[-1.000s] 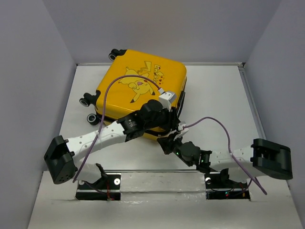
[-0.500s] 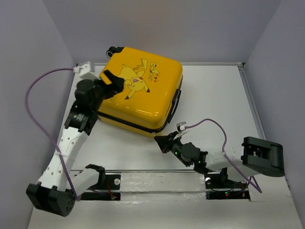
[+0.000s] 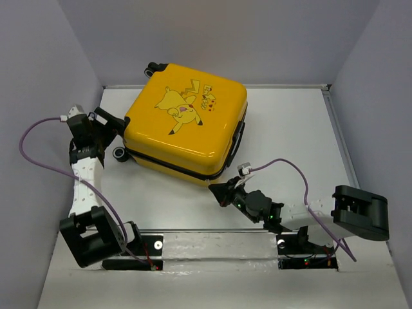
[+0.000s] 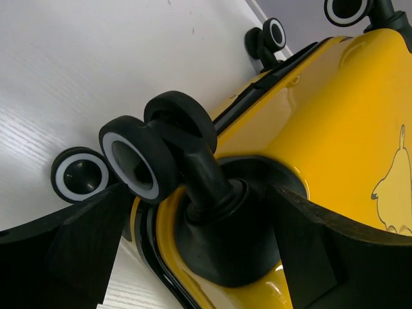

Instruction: Pack the luggage

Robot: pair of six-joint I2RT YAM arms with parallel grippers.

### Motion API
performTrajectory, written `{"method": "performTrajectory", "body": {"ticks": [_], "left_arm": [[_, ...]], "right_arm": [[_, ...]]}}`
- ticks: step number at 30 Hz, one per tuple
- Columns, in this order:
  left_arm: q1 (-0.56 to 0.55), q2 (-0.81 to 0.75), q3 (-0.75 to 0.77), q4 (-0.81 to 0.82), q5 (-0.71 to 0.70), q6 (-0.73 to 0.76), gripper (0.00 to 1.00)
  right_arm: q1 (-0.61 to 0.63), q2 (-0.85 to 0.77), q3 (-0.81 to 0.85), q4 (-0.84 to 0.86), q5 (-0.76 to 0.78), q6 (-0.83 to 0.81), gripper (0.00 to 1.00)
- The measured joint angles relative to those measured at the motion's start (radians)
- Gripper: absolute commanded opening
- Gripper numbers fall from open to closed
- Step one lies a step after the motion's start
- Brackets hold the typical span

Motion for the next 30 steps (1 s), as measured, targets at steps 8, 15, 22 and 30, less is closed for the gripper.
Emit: {"method": "performTrajectory", "body": {"ticks": [8, 15, 22, 30], "left_arm": [[0.006, 0.128, 0.063, 0.041, 0.020, -0.032, 0.99], [0.006, 0.227, 0.105, 0.076, 0.024, -0.063, 0.99], [0.006, 0.269, 0.104, 0.152, 0.042, -0.130, 0.99], [0.006, 0.294, 0.100, 0.227, 0.055, -0.187, 0.79]], "right_arm": [[-0.001, -0.013, 0.000, -0.020, -0.021, -0.013, 0.07], [-0.001, -0.014, 0.000, -0.020, -0.027, -0.016, 0.07], [-0.001, -0.014, 0.000, -0.020, -0.038, -0.018, 0.07], [-0.001, -0.012, 0.000, -0.020, -0.046, -0.020, 0.07]]}}
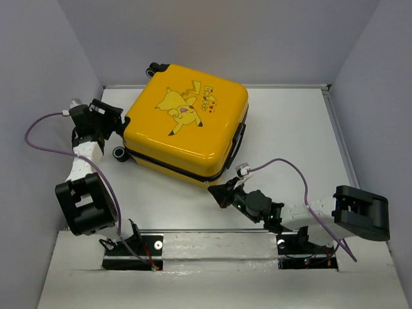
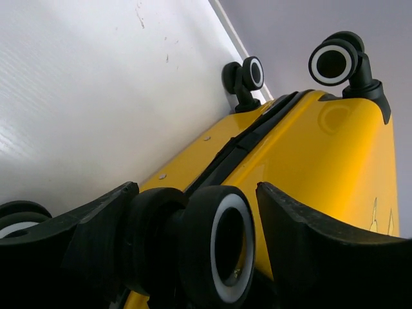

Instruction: Pack the luggage

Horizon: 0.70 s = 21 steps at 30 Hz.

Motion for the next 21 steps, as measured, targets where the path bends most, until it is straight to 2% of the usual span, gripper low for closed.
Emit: {"method": "performTrajectory", "body": {"ticks": [3, 4, 5, 7, 8, 9, 15, 21], "left_arm": [[0.003, 0.010, -0.025, 0.050, 0.008, -0.027, 0.61], [0.003, 0.010, -0.032, 0.060, 0.008, -0.034, 0.53], [0.006, 0.010, -0.043, 0.080, 0.013, -0.047, 0.38], [0.011, 0.010, -0.057, 0.109, 0.019, -0.066, 0.25], [0.013, 0.010, -0.065, 0.128, 0.023, -0.075, 0.13], [0.013, 0.009, -0.072, 0.142, 0.024, -0.081, 0.08], [0.016, -0.014, -0.131, 0.233, 0.024, -0.097, 0.06], [0.016, -0.119, -0.254, 0.306, -0.005, -0.100, 0.06]], "right_arm": [[0.000, 0.003, 0.000, 0.000, -0.001, 0.000, 0.07], [0.000, 0.006, 0.000, 0.001, -0.002, 0.000, 0.07], [0.000, 0.010, 0.001, 0.000, -0.002, 0.000, 0.07], [0.000, 0.014, 0.003, 0.000, -0.003, -0.003, 0.07], [0.000, 0.014, 0.005, -0.002, -0.003, -0.004, 0.07], [0.000, 0.014, 0.006, -0.004, -0.003, -0.007, 0.07], [0.000, 0.020, 0.041, -0.053, -0.006, -0.034, 0.07], [0.000, 0.135, 0.161, -0.095, -0.036, -0.076, 0.07]]}}
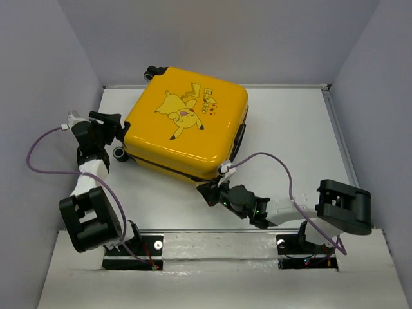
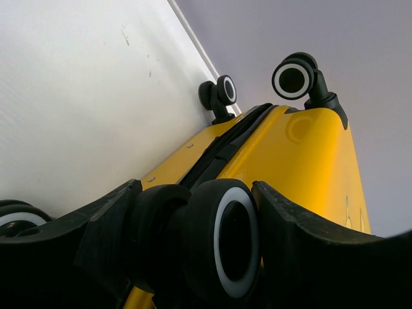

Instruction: Pack the luggage

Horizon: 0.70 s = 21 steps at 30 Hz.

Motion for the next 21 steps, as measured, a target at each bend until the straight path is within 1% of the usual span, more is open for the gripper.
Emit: {"method": "performTrajectory", "body": {"ticks": [4, 8, 13, 17, 21], "left_arm": [[-0.005, -0.063, -0.073, 0.040, -0.024, -0.006, 0.06], [-0.017, -0.117, -0.121, 0.055, -0.043, -0.003, 0.06], [-0.052, -0.270, -0.204, -0.025, -0.051, 0.041, 0.06], [-0.103, -0.408, -0.257, -0.123, -0.052, 0.083, 0.06], [-0.147, -0.512, -0.272, -0.222, -0.058, 0.108, 0.06]], "right_arm": [[0.000, 0.110, 0.116, -0.036, -0.019, -0.034, 0.07], [0.019, 0.223, 0.276, -0.105, -0.010, -0.093, 0.07], [0.017, 0.357, 0.452, -0.156, -0.042, -0.129, 0.07], [0.016, 0.388, 0.483, -0.151, -0.106, -0.156, 0.07], [0.007, 0.347, 0.426, -0.126, -0.177, -0.175, 0.07]]}}
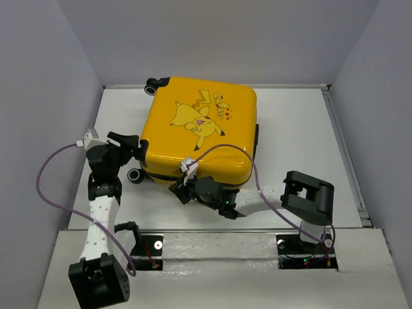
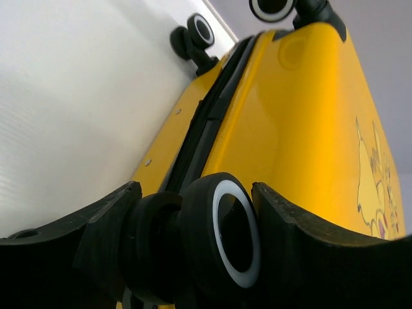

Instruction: Pack the luggage

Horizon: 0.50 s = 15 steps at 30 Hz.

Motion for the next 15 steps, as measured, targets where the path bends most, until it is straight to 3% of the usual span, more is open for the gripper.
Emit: {"method": "performTrajectory", "body": {"ticks": [5, 10, 13, 15], "left_arm": [[-0.147, -0.080, -0.020, -0.072, -0.037, -0.019, 0.06], [-0.489, -0.144, -0.074, 0.000, -0.252, -0.135, 0.06], [-0.784, -0.160, -0.119, 0.060, -0.363, -0.156, 0.06], [-0.903, -0.140, -0.125, 0.085, -0.472, -0.170, 0.06]], "right_arm": [[-0.091, -0.220, -0.220, -0.013, -0.176, 0.001, 0.07], [-0.273, -0.414, -0.396, -0.031, -0.389, 0.000, 0.07], [-0.333, -0.476, -0.428, -0.090, -0.444, -0.019, 0.07], [-0.360, -0.514, -0.452, -0.126, -0.447, -0.031, 0.07]]}}
